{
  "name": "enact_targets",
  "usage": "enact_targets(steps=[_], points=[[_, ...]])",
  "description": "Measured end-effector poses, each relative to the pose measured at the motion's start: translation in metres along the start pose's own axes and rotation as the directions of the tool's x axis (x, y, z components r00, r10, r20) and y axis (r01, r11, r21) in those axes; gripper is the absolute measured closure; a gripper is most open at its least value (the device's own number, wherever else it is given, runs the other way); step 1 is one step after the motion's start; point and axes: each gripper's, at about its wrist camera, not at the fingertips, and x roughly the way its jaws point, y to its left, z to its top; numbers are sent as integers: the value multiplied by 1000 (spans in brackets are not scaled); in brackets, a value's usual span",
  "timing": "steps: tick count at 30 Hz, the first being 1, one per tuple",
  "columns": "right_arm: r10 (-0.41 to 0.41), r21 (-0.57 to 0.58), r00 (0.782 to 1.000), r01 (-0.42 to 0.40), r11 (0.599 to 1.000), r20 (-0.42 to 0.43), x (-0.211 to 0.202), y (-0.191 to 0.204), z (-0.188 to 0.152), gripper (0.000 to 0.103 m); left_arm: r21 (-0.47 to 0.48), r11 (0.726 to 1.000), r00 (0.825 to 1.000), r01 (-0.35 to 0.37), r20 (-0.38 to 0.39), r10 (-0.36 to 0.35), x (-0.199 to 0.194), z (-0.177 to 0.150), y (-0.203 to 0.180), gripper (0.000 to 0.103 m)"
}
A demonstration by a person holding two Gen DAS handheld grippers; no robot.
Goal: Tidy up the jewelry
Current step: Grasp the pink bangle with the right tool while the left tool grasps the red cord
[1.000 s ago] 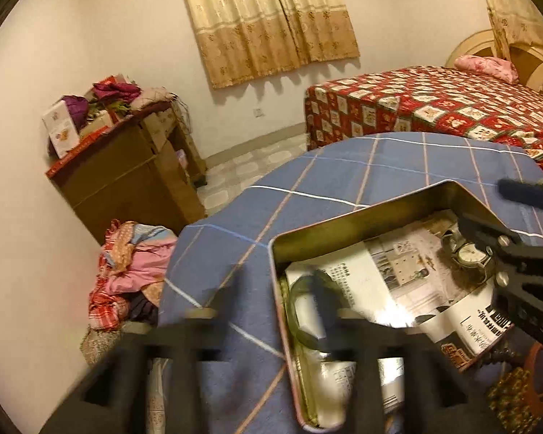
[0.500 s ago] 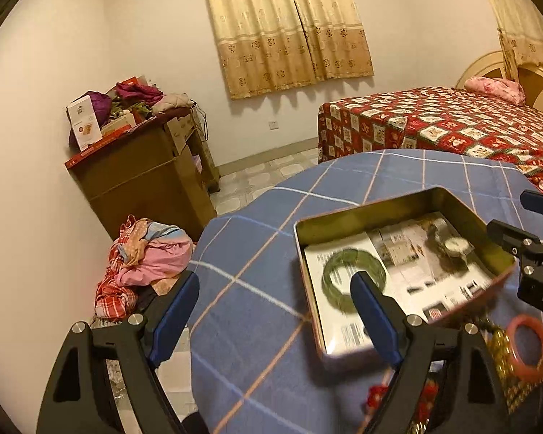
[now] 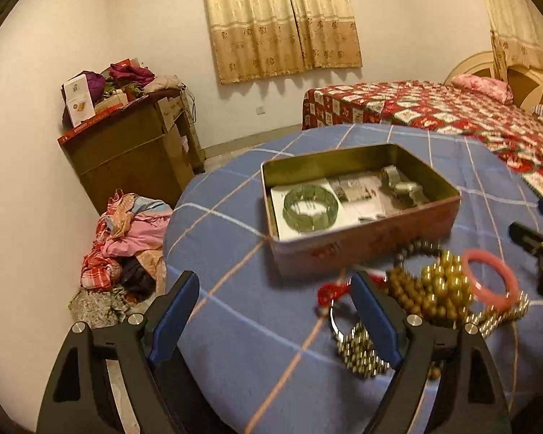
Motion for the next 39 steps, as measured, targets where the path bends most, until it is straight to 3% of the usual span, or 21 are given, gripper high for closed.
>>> enact_targets(steps=[11,18,21,25,30,33,37,39], points=[[6,29,1000,-6,1000,-13,-2,-4,-16,34,1,1000,1000,-13,-23,13,-7,-19,1,17],[32,7,996,-31,999,-81,18,3,-18,37,-12,1000,999,-11,-34,11,-2,-19,5,17],[43,-4,992,-44,999,-120,26,6,-19,42,-20,1000,999,-3,-36,2,3,-16,5,17],[56,-12,986,-59,998,-154,33,10,-21,61,-23,1000,999,18,-33,-19,7,-10,1,17],[63,-31,986,-69,997,-154,33,17,-21,70,2,998,998,59,-9,-59,5,-1,-13,17],[77,-40,985,-84,996,-154,33,21,-21,82,24,997,998,69,-18,-68,11,1,-21,17],[70,-50,986,-78,996,-151,33,24,-19,84,21,996,995,88,-45,-87,23,3,-24,17],[69,-47,986,-77,996,-152,33,24,-19,84,21,994,993,108,-50,-107,26,4,-25,31]])
